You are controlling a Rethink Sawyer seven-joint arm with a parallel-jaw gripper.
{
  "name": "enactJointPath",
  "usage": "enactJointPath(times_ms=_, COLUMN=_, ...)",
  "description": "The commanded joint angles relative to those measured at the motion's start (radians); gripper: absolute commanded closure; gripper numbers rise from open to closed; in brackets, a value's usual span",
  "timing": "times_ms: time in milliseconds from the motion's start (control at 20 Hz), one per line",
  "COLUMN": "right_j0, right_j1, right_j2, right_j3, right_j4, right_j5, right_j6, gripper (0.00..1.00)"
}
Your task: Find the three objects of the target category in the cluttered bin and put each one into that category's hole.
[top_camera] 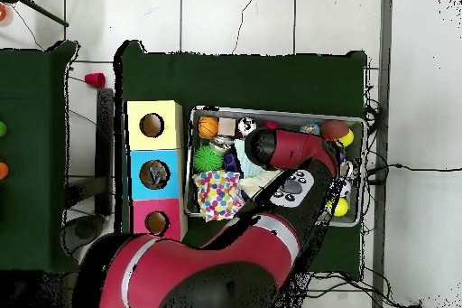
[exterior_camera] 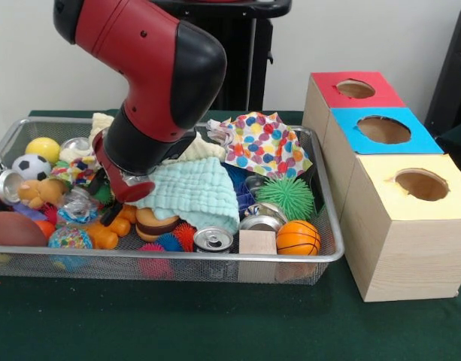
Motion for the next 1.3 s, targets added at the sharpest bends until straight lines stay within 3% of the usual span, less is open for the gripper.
enactJointPath(times_ms=50, right_j0=0.005, right_j1=0.040, right_j2=0.042, right_j3=-0.029, right_j4=0.016, right_j5=0.059, right_j6=0.128, gripper=0.00)
enactJointPath(times_ms=150, right_j0=0.017, right_j1=0.027, right_j2=0.008, right_j3=-0.047, right_j4=0.015, right_j5=0.123, right_j6=0.131, gripper=0.00)
enactJointPath(times_ms=300, right_j0=0.047, right_j1=0.050, right_j2=-0.112, right_j3=-0.087, right_j4=0.014, right_j5=0.187, right_j6=0.203, gripper=0.00)
enactJointPath(times_ms=500, right_j0=0.062, right_j1=0.124, right_j2=-0.222, right_j3=-0.108, right_j4=0.010, right_j5=0.139, right_j6=0.282, gripper=0.00)
enactJointPath(times_ms=550, right_j0=0.075, right_j1=0.147, right_j2=-0.257, right_j3=-0.098, right_j4=0.029, right_j5=0.124, right_j6=0.315, gripper=1.00)
enactJointPath(times_ms=750, right_j0=0.158, right_j1=0.302, right_j2=-0.479, right_j3=-0.106, right_j4=0.025, right_j5=0.022, right_j6=0.526, gripper=1.00)
enactJointPath(times_ms=850, right_j0=0.169, right_j1=0.336, right_j2=-0.522, right_j3=-0.103, right_j4=0.038, right_j5=-0.005, right_j6=0.554, gripper=1.00)
enactJointPath(times_ms=1000, right_j0=0.158, right_j1=0.322, right_j2=-0.492, right_j3=-0.091, right_j4=0.062, right_j5=-0.035, right_j6=0.518, gripper=1.00)
enactJointPath(times_ms=1300, right_j0=0.110, right_j1=0.208, right_j2=-0.311, right_j3=-0.047, right_j4=0.065, right_j5=-0.128, right_j6=0.391, gripper=1.00)
